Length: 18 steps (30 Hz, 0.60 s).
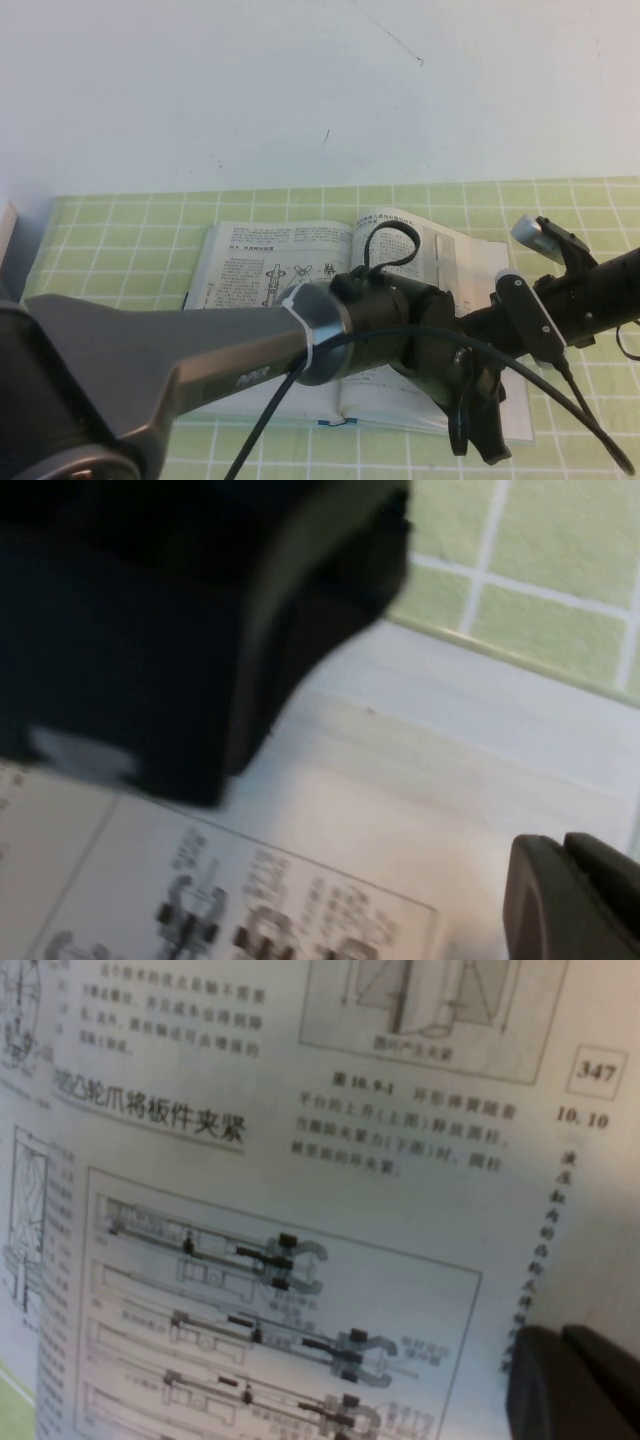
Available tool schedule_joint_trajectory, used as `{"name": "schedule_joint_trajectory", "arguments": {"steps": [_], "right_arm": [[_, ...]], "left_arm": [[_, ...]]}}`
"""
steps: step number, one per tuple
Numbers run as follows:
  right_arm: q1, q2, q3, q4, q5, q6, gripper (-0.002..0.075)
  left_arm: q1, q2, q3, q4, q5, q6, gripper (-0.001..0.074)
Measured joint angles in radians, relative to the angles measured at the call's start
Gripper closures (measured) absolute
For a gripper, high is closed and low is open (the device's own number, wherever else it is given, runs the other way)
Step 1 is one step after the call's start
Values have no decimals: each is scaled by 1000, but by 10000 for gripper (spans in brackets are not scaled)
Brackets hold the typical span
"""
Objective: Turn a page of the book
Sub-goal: Open the closed book
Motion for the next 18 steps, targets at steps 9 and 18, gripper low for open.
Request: {"name": "schedule_joint_trajectory", "arguments": {"steps": [9, 18], "right_arm": [[0, 0, 0, -4, -4, -1, 728], [0, 0, 0, -4, -4, -1, 728]], "left_arm": [[0, 71, -4, -19, -110, 0, 738], [-2, 75, -17, 167, -77, -239, 738]]}}
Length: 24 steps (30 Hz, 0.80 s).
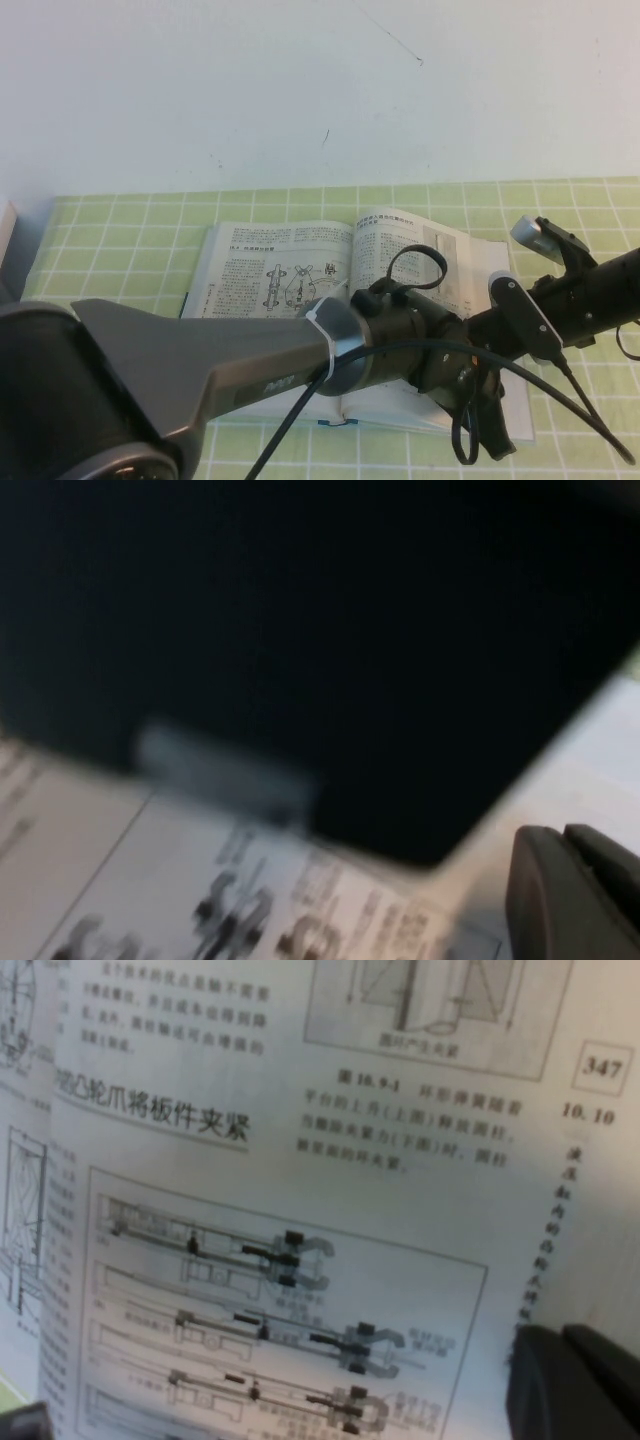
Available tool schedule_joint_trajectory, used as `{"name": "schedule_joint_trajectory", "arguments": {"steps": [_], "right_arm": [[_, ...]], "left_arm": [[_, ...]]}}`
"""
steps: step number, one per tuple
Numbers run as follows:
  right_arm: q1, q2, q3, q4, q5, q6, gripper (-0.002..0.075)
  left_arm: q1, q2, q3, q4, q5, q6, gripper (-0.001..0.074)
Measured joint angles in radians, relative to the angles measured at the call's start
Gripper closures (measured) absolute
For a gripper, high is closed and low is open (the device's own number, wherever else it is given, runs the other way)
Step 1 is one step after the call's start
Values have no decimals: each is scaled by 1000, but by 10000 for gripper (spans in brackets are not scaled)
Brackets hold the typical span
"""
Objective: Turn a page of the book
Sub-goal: Open the closed book
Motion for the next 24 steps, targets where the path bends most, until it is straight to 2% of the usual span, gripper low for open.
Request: {"name": "schedule_joint_trajectory", "arguments": {"steps": [4, 16, 19, 24], "right_arm": [[0, 0, 0, 0, -1, 0, 728], [0, 0, 0, -2, -3, 0, 728], [0, 0, 0, -2, -4, 0, 728], [0, 0, 0, -2, -2, 0, 728]], "left_arm": [[-7, -6, -2, 185, 32, -186, 738], [-8, -11, -11, 530, 188, -553, 738], [-2, -17, -11, 601, 247, -617, 738], [60, -36, -11, 620, 317, -649, 738]]}}
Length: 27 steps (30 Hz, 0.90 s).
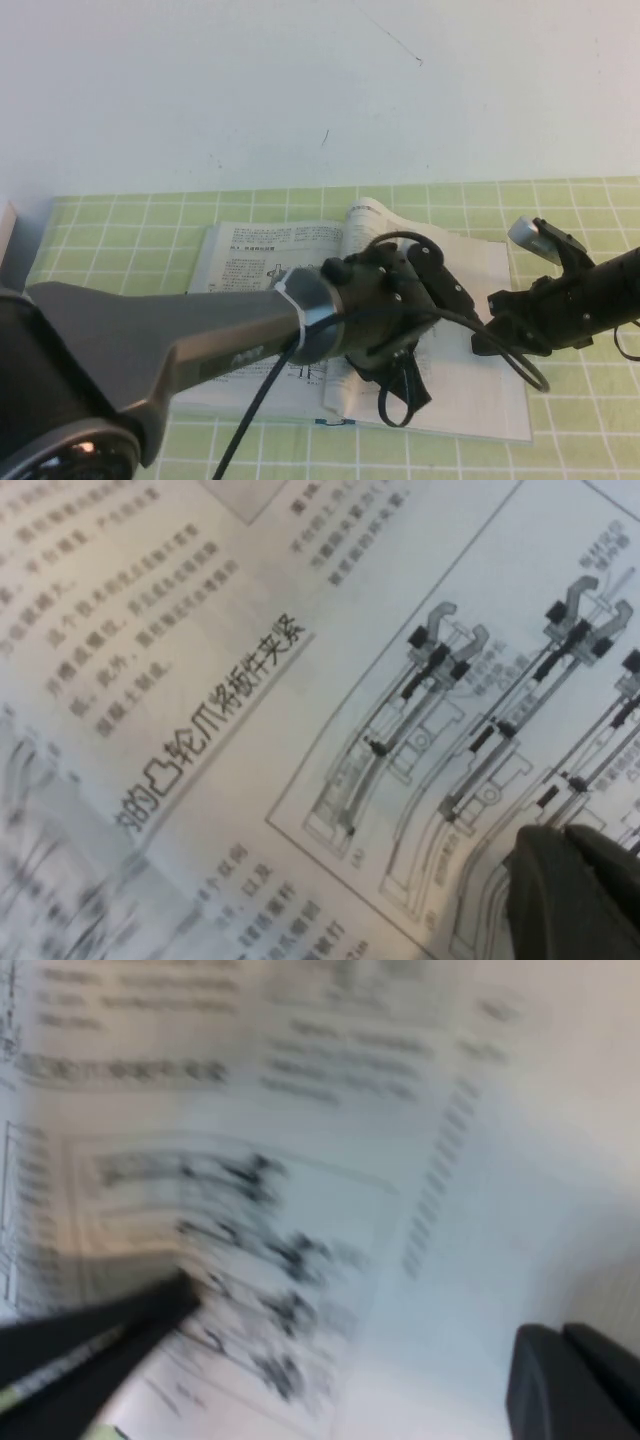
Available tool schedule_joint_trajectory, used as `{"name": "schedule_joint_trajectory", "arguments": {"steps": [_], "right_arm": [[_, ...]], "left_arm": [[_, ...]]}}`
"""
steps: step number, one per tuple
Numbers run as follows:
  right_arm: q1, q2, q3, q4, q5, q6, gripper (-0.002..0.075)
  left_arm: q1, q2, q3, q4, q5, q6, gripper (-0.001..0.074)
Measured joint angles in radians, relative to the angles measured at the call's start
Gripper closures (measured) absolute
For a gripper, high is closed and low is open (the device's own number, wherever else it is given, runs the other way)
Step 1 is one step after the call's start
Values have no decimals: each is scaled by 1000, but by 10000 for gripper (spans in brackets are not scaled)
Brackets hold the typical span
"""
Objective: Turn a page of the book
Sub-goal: Open the closed book
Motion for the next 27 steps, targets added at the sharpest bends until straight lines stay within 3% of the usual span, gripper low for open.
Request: {"name": "schedule_joint_trajectory", "arguments": {"steps": [13, 27], "right_arm": [[5, 1, 0, -4, 11, 0, 728], [5, 1, 0, -6, 13, 0, 728]], "left_arm": [[277, -81, 25, -19, 194, -12, 738], [301, -388, 29, -94, 148, 26, 738]]}}
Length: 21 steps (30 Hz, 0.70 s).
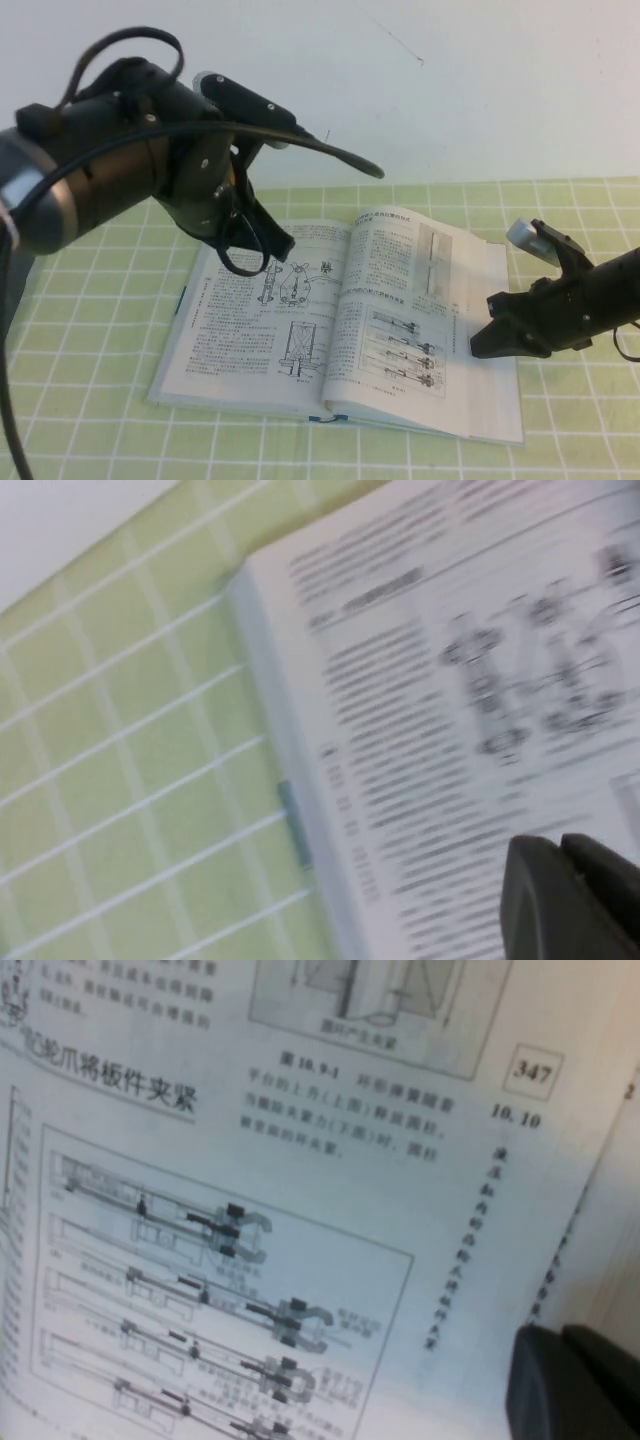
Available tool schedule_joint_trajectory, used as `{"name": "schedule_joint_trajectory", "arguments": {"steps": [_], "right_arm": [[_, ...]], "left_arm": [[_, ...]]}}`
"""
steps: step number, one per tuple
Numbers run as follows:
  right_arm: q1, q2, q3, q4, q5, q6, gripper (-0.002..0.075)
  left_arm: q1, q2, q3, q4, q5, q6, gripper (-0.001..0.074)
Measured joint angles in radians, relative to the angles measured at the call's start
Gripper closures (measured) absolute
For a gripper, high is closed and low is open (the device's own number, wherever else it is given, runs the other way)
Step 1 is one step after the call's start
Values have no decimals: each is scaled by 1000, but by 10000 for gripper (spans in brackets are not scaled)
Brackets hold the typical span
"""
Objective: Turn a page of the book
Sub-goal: Open the closed book
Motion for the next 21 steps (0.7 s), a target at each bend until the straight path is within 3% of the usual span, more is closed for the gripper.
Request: {"name": "schedule_joint_trajectory", "arguments": {"steps": [9, 21], "right_arm": [[0, 0, 0, 0, 0, 0, 728], [0, 0, 0, 0, 0, 0, 728]], "left_arm": [[-98, 21, 0, -448, -135, 425, 738], [-310, 298, 0, -559, -388, 593, 738]]}}
